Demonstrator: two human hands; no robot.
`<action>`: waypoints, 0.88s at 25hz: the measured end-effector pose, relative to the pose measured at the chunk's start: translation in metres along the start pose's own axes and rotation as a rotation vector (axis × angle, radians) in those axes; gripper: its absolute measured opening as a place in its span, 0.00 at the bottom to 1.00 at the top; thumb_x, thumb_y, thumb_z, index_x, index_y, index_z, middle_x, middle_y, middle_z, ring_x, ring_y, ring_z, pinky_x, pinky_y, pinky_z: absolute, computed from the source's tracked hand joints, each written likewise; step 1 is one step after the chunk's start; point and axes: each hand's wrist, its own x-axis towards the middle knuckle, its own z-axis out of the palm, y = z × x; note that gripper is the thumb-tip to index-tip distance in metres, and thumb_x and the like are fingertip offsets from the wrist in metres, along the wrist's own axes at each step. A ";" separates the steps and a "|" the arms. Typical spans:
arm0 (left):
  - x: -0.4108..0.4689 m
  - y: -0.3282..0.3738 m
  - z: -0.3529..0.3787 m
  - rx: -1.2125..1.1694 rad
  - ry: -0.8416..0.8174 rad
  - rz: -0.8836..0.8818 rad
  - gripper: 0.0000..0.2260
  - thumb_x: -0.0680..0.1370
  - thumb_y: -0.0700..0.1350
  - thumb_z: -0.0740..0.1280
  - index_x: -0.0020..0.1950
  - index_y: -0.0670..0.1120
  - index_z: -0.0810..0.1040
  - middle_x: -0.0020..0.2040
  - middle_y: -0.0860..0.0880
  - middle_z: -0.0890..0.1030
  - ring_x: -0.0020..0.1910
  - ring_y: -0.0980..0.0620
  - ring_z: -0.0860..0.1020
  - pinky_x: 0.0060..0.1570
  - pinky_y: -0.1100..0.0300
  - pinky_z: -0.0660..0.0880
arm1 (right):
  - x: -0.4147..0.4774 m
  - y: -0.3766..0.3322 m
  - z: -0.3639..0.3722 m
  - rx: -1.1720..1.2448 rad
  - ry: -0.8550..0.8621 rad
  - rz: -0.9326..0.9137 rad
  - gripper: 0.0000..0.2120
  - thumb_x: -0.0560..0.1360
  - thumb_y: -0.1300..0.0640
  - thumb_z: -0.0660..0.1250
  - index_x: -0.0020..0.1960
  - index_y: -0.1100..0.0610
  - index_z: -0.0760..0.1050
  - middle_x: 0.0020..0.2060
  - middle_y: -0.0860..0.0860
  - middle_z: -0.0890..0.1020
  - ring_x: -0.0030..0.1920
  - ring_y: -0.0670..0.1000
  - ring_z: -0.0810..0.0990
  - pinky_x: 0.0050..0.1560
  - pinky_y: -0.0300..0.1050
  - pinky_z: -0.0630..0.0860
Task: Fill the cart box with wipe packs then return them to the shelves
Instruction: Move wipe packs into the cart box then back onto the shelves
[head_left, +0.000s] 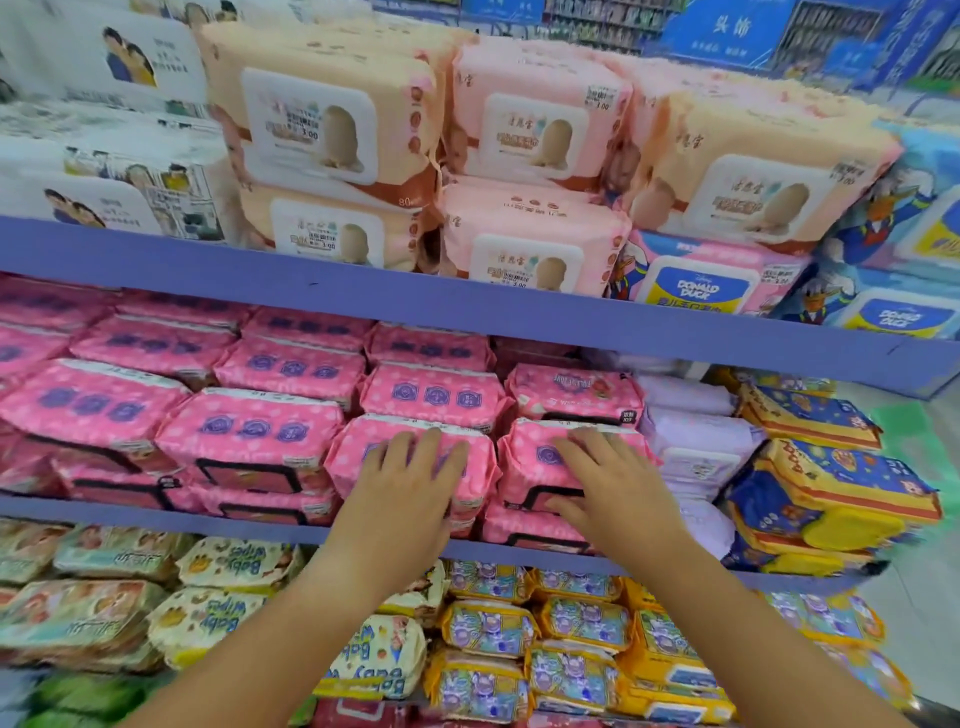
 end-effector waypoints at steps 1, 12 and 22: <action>-0.001 -0.005 -0.004 -0.032 0.007 0.044 0.30 0.70 0.52 0.75 0.71 0.45 0.75 0.65 0.40 0.78 0.61 0.36 0.78 0.56 0.40 0.79 | -0.005 -0.005 0.004 -0.001 0.013 0.025 0.33 0.65 0.44 0.80 0.64 0.58 0.78 0.59 0.55 0.81 0.57 0.60 0.81 0.54 0.58 0.81; -0.276 -0.085 0.014 -0.158 -0.069 -0.345 0.21 0.77 0.55 0.64 0.68 0.48 0.76 0.65 0.46 0.77 0.64 0.43 0.75 0.60 0.46 0.77 | -0.037 -0.104 -0.002 0.226 0.122 0.034 0.30 0.69 0.44 0.65 0.61 0.66 0.76 0.57 0.64 0.78 0.57 0.67 0.77 0.58 0.64 0.73; -0.585 -0.143 0.113 -0.412 -0.655 -0.876 0.29 0.71 0.68 0.59 0.63 0.51 0.74 0.58 0.49 0.78 0.60 0.44 0.78 0.54 0.51 0.76 | -0.131 -0.450 0.102 0.560 -0.420 -0.390 0.24 0.76 0.46 0.69 0.69 0.54 0.74 0.62 0.51 0.76 0.64 0.55 0.74 0.62 0.51 0.73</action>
